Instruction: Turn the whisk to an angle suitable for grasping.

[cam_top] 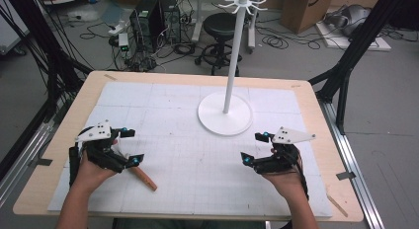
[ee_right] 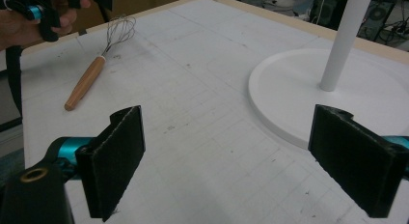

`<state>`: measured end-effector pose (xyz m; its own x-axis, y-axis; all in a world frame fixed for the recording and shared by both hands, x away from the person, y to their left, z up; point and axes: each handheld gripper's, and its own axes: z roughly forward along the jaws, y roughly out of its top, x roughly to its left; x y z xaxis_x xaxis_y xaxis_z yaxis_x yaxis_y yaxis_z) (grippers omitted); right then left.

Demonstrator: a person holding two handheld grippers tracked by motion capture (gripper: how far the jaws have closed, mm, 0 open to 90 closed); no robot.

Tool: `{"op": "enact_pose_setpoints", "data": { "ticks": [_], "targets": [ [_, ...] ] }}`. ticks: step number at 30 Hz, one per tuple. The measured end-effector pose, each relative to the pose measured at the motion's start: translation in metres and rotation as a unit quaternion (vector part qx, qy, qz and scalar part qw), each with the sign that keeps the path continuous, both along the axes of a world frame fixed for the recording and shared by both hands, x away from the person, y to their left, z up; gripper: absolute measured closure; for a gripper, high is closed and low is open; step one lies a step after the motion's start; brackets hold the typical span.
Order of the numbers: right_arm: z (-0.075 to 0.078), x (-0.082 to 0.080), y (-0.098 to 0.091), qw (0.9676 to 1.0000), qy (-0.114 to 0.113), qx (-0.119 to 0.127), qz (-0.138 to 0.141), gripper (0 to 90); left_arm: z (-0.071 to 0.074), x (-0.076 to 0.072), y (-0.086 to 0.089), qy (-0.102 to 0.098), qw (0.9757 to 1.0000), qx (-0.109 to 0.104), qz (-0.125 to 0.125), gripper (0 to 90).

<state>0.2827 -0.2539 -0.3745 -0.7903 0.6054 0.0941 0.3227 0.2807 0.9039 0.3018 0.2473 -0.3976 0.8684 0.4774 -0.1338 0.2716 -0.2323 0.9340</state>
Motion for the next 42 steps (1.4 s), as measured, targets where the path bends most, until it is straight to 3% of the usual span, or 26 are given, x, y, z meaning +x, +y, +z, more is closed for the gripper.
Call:
{"op": "enact_pose_setpoints", "data": {
  "ticks": [14,28,35,38,39,40,42],
  "targets": [
    [0.0,-0.002,-0.002,1.0,-0.001,0.004,0.001,11.8,0.002,-0.005,-0.001,-0.004,0.9999,0.01,-0.003,1.6],
    [0.0,-0.001,-0.002,1.0,0.0,0.005,0.002,11.9,0.004,-0.006,-0.003,-0.008,0.9994,0.033,-0.002,1.6],
    [0.0,-0.001,-0.004,1.0,0.0,0.009,-0.002,11.9,0.006,-0.01,-0.005,-0.01,0.9974,0.071,-0.006,1.7],
    [0.0,-0.001,-0.003,1.0,0.0,0.007,0.0,11.9,0.003,-0.014,-0.003,-0.004,0.9944,0.104,-0.016,1.7],
    [0.0,-0.001,-0.002,1.0,0.002,0.006,0.0,11.8,0.003,-0.014,-0.003,-0.004,0.9944,0.104,-0.016,1.7],
    [0.0,-0.001,-0.002,1.0,0.001,0.005,0.001,11.8,0.001,-0.018,-0.003,-0.001,0.9922,0.123,-0.019,1.7],
    [0.0,-0.001,-0.001,1.0,0.001,0.004,0.001,11.9,-0.002,-0.023,-0.003,-0.002,0.9903,0.136,-0.027,2.0]
  ]
}}
